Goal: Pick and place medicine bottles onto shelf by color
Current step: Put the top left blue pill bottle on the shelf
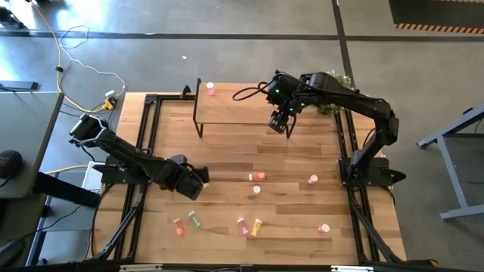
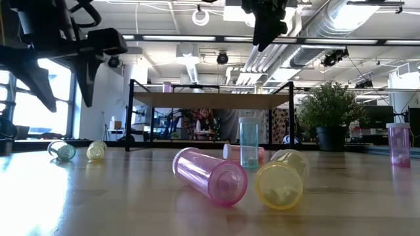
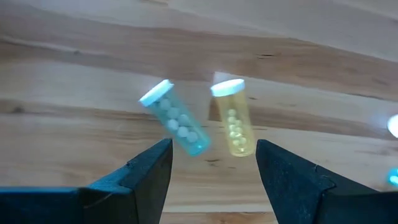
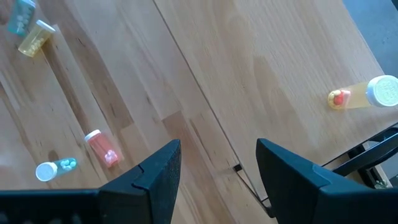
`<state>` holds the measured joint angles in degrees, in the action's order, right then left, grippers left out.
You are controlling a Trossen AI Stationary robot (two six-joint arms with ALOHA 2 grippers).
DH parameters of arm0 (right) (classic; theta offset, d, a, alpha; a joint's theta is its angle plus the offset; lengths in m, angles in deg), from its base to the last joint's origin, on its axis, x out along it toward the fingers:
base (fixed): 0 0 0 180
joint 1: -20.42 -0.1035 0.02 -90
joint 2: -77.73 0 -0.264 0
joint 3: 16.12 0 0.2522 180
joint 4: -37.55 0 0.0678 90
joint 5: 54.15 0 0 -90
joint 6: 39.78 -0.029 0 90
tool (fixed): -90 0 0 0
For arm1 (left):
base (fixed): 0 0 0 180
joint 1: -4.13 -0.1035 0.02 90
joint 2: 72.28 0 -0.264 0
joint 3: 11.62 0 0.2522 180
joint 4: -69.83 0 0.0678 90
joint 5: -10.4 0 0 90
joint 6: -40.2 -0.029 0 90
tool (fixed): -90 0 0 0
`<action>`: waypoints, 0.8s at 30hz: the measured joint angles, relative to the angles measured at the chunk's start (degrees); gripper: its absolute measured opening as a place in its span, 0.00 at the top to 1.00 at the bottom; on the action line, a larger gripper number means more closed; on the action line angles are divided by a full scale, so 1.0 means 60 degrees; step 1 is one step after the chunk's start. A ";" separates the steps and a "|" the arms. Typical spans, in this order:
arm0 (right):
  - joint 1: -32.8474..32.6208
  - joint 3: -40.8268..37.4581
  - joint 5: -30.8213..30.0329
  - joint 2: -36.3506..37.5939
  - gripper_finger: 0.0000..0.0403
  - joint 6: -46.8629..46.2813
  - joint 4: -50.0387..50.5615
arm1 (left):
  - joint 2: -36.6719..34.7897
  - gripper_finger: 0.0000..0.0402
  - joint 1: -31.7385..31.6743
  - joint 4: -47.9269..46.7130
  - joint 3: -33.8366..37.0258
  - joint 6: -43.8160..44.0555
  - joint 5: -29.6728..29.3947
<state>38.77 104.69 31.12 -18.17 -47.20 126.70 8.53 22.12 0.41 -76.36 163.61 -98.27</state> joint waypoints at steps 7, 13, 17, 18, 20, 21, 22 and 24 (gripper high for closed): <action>-0.0001 0.0000 -0.0004 0.0000 0.50 0.0068 -0.0143 | 0.0626 0.45 0.0203 0.0037 0.0000 0.0979 0.0463; 0.0000 0.0000 -0.0005 -0.0004 0.50 0.0327 -0.0184 | 0.1397 0.45 0.0326 0.0121 0.0007 0.1306 0.1006; -0.0001 0.0000 -0.0006 -0.0004 0.50 0.0390 -0.0202 | 0.1674 0.45 0.0211 0.0448 0.0007 0.1330 0.0923; 0.0000 0.0000 -0.0005 -0.0004 0.50 0.0390 -0.0220 | 0.1734 0.45 0.0166 0.0485 0.0007 0.1330 0.0901; -0.0001 0.0000 -0.0007 -0.0007 0.50 0.0393 -0.0245 | 0.1776 0.45 0.0059 0.0572 0.0006 0.1332 0.0889; -0.0002 0.0000 -0.0007 -0.0007 0.50 0.0392 -0.0263 | 0.1798 0.45 0.0021 0.0593 0.0007 0.1334 0.0850; -0.0002 0.0000 -0.0007 -0.0007 0.50 0.0393 -0.0265 | 0.1850 0.45 -0.0020 0.0652 0.0007 0.1335 0.0817; 0.0000 0.0000 -0.0007 -0.0007 0.50 0.0393 -0.0262 | 0.1889 0.45 -0.0105 0.0725 0.0007 0.1334 0.0742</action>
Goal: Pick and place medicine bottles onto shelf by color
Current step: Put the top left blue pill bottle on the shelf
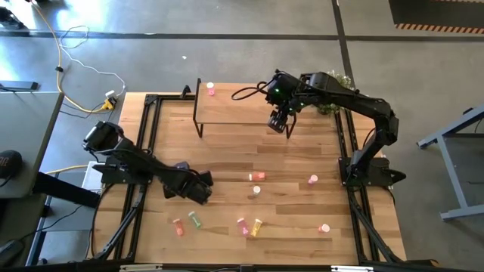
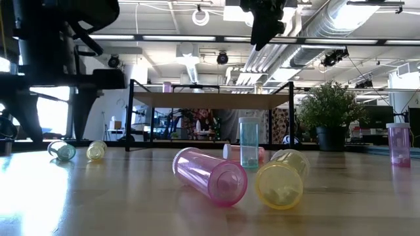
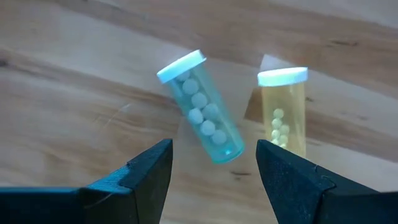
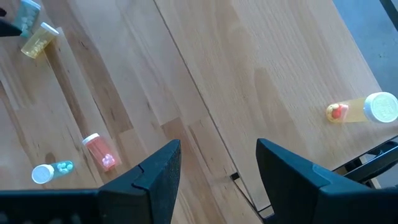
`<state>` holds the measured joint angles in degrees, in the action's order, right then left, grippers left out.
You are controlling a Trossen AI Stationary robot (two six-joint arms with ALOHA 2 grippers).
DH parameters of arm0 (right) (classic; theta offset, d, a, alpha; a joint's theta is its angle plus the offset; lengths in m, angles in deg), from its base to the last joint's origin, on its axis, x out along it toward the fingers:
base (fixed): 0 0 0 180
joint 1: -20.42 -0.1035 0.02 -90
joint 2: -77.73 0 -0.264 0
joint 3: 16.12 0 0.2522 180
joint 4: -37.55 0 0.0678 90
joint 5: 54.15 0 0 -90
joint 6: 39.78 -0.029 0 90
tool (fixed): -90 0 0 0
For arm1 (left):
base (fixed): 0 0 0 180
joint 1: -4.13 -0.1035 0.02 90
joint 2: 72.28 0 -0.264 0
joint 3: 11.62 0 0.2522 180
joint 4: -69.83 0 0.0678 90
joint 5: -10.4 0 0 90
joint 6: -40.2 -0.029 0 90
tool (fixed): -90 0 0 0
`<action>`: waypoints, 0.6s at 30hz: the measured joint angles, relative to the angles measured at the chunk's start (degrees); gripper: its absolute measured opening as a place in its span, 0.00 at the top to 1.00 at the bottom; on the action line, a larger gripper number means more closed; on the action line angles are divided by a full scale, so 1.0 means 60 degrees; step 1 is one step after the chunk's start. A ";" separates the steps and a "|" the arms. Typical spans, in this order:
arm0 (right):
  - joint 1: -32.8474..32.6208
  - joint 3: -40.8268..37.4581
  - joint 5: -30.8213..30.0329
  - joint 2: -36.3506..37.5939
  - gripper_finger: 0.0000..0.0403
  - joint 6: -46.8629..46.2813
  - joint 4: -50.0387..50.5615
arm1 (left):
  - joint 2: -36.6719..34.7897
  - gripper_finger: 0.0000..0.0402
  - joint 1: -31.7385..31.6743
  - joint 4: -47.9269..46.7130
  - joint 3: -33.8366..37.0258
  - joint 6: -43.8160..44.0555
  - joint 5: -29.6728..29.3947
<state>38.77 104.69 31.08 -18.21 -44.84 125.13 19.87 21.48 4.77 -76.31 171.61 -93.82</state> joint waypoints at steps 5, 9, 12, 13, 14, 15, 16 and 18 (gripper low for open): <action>-0.0002 0.0000 0.0000 0.0000 0.50 0.0002 0.0004 | 0.0221 0.45 -0.0153 0.0009 -0.0007 -0.0004 -0.0014; -0.0004 0.0000 0.0000 0.0000 0.50 0.0004 0.0004 | 0.0501 0.45 -0.0151 0.0038 -0.0007 0.0000 0.0078; -0.0001 0.0000 0.0000 0.0000 0.50 0.0062 0.0004 | 0.0700 0.45 -0.0183 0.0051 -0.0007 0.0000 0.0271; -0.0002 0.0000 0.0000 0.0000 0.50 0.0099 0.0000 | 0.0794 0.45 -0.0205 0.0057 -0.0007 0.0000 0.0357; -0.0002 0.0000 0.0000 0.0000 0.50 0.0102 0.0000 | 0.0873 0.45 -0.0205 0.0060 -0.0007 0.0000 0.0383; -0.0001 0.0000 0.0000 0.0000 0.50 0.0102 -0.0005 | 0.0936 0.45 -0.0212 0.0084 -0.0007 -0.0003 0.0406; -0.0004 0.0000 0.0000 0.0000 0.50 0.0102 -0.0020 | 0.0977 0.45 -0.0220 0.0097 -0.0010 -0.0004 0.0410; -0.0004 0.0000 0.0000 0.0000 0.50 0.0102 -0.0037 | 0.0985 0.45 -0.0220 0.0099 -0.0011 -0.0004 0.0406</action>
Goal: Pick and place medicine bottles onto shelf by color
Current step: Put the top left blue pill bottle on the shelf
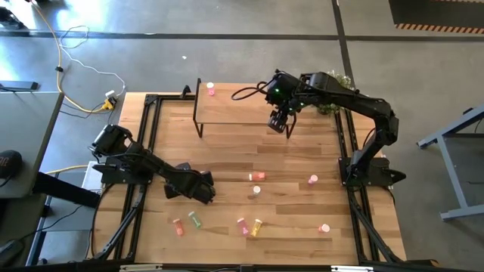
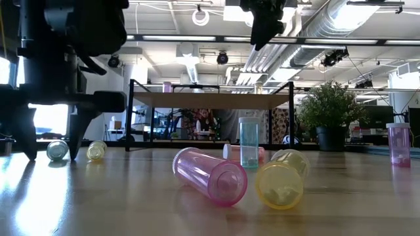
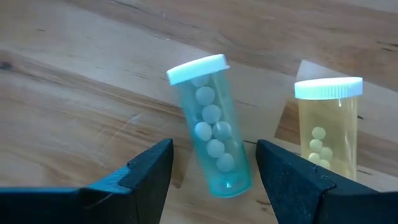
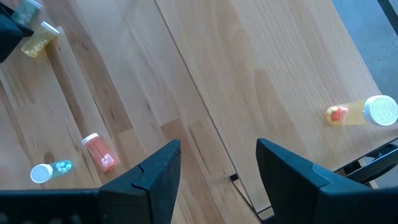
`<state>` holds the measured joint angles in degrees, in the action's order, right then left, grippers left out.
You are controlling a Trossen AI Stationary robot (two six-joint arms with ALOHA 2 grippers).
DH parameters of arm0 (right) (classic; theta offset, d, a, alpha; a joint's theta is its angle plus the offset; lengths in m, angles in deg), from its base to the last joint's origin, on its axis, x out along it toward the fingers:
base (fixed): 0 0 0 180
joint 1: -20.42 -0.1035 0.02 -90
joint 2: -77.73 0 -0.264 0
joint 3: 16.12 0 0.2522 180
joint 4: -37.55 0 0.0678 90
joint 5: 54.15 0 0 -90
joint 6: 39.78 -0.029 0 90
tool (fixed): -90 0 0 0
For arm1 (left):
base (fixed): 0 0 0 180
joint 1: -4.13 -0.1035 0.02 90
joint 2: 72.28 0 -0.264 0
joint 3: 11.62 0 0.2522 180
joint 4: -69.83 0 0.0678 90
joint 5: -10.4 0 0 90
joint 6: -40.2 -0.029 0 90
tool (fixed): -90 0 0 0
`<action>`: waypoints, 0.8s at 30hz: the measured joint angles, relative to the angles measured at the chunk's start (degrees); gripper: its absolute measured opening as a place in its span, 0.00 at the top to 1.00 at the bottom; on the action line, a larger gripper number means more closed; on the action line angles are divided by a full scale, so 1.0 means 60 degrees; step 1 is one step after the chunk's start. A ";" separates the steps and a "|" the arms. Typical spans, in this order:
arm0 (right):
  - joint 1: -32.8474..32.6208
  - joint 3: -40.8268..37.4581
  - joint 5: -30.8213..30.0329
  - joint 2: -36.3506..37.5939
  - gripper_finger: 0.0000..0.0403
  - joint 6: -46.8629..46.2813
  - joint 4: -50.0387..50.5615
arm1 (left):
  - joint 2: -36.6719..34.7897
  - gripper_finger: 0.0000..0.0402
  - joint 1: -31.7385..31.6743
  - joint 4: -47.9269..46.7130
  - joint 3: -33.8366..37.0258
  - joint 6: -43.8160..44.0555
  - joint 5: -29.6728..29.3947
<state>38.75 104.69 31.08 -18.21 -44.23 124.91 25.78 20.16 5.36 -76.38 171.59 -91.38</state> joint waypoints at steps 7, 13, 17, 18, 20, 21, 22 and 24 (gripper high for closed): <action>0.0000 0.0000 0.0000 0.0000 0.50 0.0000 -0.0141 | 0.0004 0.53 -0.0007 -0.0132 -0.0004 -0.0181 0.0019; 0.0002 0.0000 0.0000 0.0000 0.50 0.0000 -0.0160 | 0.0007 0.63 -0.0011 -0.0225 -0.0004 -0.0613 0.0082; 0.0002 0.0000 0.0000 0.0000 0.50 -0.0004 -0.0156 | 0.0011 0.69 -0.0011 -0.0265 -0.0004 -0.0962 0.0190; 0.0000 0.0000 0.0000 0.0000 0.50 -0.0003 -0.0156 | 0.0011 0.70 -0.0012 -0.0268 -0.0004 -0.1014 0.0230; 0.0000 0.0000 0.0000 0.0000 0.50 0.0000 -0.0156 | 0.0011 0.73 -0.0008 -0.0275 -0.0004 -0.1091 0.0293; 0.0000 0.0000 0.0000 0.0000 0.50 -0.0002 -0.0156 | 0.0011 0.74 0.0011 -0.0275 -0.0004 -0.1155 0.0301; 0.0000 0.0000 0.0000 0.0000 0.50 -0.0004 -0.0156 | 0.0011 0.75 0.0028 -0.0271 -0.0004 -0.1200 0.0303; 0.0001 0.0000 0.0000 0.0000 0.50 -0.0004 -0.0156 | 0.0011 0.76 0.0060 -0.0238 -0.0004 -0.1292 0.0316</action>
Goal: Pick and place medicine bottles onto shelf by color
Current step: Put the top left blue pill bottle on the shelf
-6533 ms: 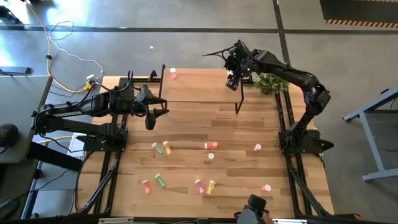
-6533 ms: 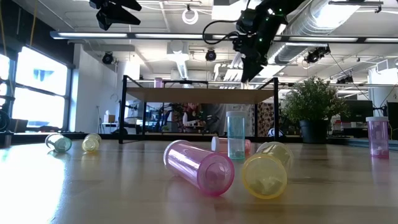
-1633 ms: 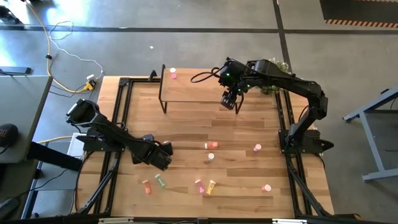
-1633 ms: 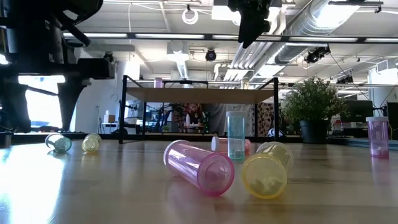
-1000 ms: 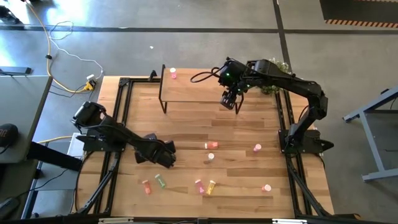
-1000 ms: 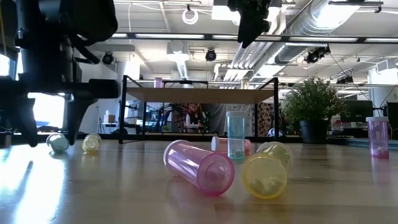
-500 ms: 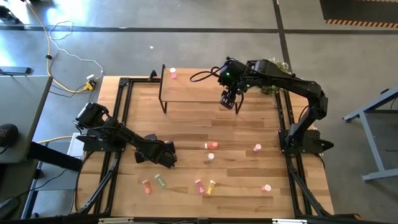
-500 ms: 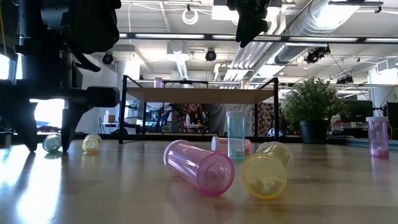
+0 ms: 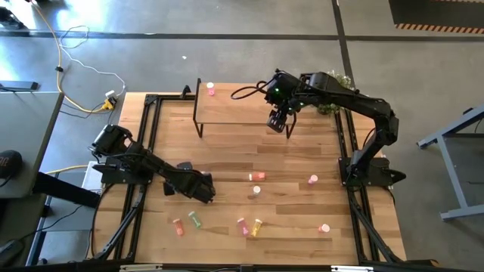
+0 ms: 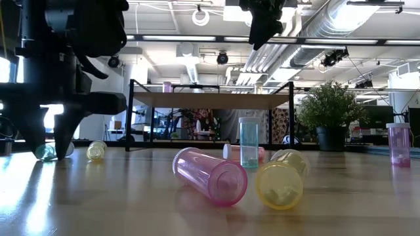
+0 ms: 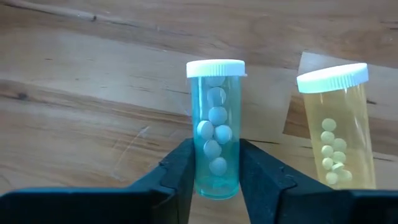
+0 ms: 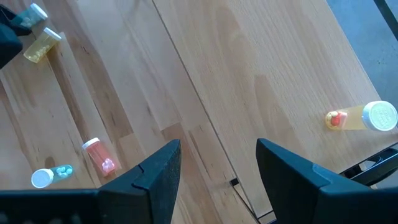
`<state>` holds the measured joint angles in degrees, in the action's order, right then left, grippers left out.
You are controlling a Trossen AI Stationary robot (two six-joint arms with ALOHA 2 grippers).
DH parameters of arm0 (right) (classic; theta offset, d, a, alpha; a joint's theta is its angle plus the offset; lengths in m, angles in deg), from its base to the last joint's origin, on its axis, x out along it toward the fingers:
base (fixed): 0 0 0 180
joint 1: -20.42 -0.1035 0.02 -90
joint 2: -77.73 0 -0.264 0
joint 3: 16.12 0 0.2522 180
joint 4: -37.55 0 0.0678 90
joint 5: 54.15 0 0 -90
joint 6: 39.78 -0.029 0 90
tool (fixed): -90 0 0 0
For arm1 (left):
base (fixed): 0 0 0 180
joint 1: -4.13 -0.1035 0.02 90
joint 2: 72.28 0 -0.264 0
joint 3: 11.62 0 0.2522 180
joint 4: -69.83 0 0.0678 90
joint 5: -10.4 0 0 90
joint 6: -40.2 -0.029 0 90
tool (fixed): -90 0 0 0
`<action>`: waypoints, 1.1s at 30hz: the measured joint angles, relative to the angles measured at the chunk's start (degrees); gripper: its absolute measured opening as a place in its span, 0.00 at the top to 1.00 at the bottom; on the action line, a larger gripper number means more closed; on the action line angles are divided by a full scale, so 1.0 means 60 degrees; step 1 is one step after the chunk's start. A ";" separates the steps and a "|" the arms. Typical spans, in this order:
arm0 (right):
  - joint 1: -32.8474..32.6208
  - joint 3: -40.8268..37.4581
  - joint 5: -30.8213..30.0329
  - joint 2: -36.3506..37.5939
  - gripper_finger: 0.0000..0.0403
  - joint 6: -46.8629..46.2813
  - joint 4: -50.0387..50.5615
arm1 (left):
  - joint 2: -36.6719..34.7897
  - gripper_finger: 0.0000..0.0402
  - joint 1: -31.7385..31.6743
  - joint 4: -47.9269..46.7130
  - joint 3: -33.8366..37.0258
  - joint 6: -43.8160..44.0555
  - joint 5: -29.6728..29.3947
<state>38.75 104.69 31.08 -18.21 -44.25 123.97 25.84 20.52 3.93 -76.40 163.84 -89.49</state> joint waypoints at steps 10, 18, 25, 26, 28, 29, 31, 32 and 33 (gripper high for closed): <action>-0.0001 0.0000 0.0000 0.0000 0.50 0.0004 0.0022 | -0.0432 0.77 0.0052 0.0404 0.0021 -0.0832 0.0681; 0.0046 0.0000 0.0362 0.0000 0.50 0.0431 0.0055 | -0.1600 0.77 0.0052 0.0464 0.0022 -0.1908 0.0574; 0.0068 0.0000 0.1988 0.0000 0.50 0.0771 0.0020 | -0.3064 0.77 0.0043 0.0440 0.0016 -0.3039 -0.0367; 0.0068 0.0000 0.2252 0.0000 0.50 0.0784 -0.0004 | -0.3304 0.77 0.0046 0.0440 0.0015 -0.3227 -0.0554; 0.0065 0.0000 0.2726 0.0000 0.50 0.0739 -0.0088 | -0.3751 0.77 0.0049 0.0446 0.0015 -0.3615 -0.0965; 0.0061 0.0000 0.2953 0.0000 0.50 0.0726 -0.0156 | -0.3977 0.77 0.0046 0.0451 0.0015 -0.3836 -0.1237; 0.0061 0.0000 0.3394 0.0000 0.50 0.0675 -0.0218 | -0.4410 0.77 0.0042 0.0436 0.0015 -0.4284 -0.1850; 0.0061 0.0000 0.3560 0.0000 0.50 0.0526 -0.0283 | -0.4605 0.77 0.0039 0.0444 0.0015 -0.4464 -0.2146; 0.0061 0.0000 0.3680 0.0000 0.50 0.0419 -0.0385 | -0.4799 0.77 0.0039 0.0437 0.0015 -0.4649 -0.2395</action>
<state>39.12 104.69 53.15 -18.21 -41.74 121.66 -2.95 20.75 6.56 -76.31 135.94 -103.86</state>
